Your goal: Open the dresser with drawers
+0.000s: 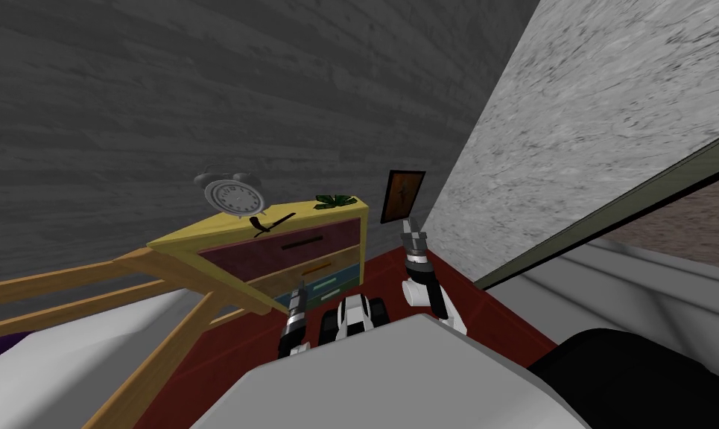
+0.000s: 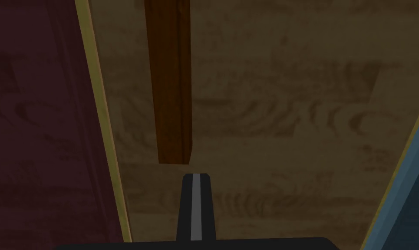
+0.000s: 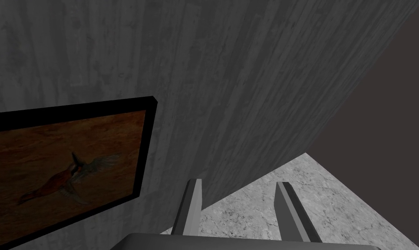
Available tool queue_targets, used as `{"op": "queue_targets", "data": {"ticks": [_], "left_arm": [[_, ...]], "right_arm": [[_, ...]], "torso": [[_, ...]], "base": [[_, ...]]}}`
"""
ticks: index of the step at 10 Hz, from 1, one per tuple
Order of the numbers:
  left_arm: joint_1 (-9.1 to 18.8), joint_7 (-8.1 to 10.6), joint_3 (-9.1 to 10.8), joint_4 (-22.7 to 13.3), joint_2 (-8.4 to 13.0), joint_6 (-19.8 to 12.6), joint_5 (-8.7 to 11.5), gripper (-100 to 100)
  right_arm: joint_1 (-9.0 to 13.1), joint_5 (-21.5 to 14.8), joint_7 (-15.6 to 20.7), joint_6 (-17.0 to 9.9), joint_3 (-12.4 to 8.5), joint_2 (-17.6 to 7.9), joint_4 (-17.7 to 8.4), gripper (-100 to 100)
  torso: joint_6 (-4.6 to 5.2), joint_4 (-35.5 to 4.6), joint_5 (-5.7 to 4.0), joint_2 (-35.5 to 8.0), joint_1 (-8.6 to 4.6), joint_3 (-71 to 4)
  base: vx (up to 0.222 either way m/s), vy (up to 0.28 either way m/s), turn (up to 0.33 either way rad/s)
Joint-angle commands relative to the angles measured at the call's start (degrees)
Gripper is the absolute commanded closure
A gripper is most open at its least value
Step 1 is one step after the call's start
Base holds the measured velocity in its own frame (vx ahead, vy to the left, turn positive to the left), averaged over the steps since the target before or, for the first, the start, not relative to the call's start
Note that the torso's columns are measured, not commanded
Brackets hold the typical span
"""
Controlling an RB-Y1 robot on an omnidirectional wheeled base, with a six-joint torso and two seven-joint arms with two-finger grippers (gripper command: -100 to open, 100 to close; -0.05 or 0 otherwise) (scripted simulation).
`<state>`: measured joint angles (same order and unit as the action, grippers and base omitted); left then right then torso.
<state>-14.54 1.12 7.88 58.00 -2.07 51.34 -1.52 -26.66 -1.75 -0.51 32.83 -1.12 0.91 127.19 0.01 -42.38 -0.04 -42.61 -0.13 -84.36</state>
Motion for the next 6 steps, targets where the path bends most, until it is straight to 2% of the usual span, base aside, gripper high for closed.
{"op": "queue_targets", "data": {"ticks": [1, 2, 3, 4, 6], "left_arm": [[-0.31, 0.20, -0.25, 1.60, 0.01, -1.27, -0.19, 100], [-0.45, 0.28, -0.36, 2.31, 0.00, -1.79, -0.28, 100], [-0.35, 0.19, -0.29, 1.89, -0.02, -1.44, -0.23, 100], [-0.34, 0.21, -0.31, 1.91, 2.46, -1.68, -0.23, -100], [-0.22, 0.20, -0.32, 1.77, 5.74, -1.93, -0.21, -100]], "right_arm": [[0.00, 0.00, 0.00, 0.00, 0.00, 0.00, 0.00, 0], [0.01, 0.00, 0.00, 0.00, 0.00, 0.00, 0.00, 0], [0.01, 0.00, 0.00, 0.00, 0.00, 0.00, 0.00, 0], [-0.01, 0.00, 0.00, 0.00, 0.00, -0.01, 0.00, 0], [-0.03, 0.00, 0.00, 0.01, -0.01, -0.01, 0.01, 0]], "torso": [[0.00, 0.03, 0.02, 0.10, 0.06, -0.07], [0.00, 0.05, 0.04, 0.17, 0.15, -0.11], [-0.01, 0.08, 0.05, 0.27, 0.17, -0.17], [0.00, 0.17, 0.06, 0.65, 0.23, -0.39], [-0.02, 0.20, 0.06, 0.68, 0.21, -0.44]], "base": [[-0.206, -0.047, 0.017], [-0.211, -0.044, 0.024], [-0.096, -0.021, 0.005], [-0.021, -0.006, -0.003], [0.011, 0.003, 0.002]]}}
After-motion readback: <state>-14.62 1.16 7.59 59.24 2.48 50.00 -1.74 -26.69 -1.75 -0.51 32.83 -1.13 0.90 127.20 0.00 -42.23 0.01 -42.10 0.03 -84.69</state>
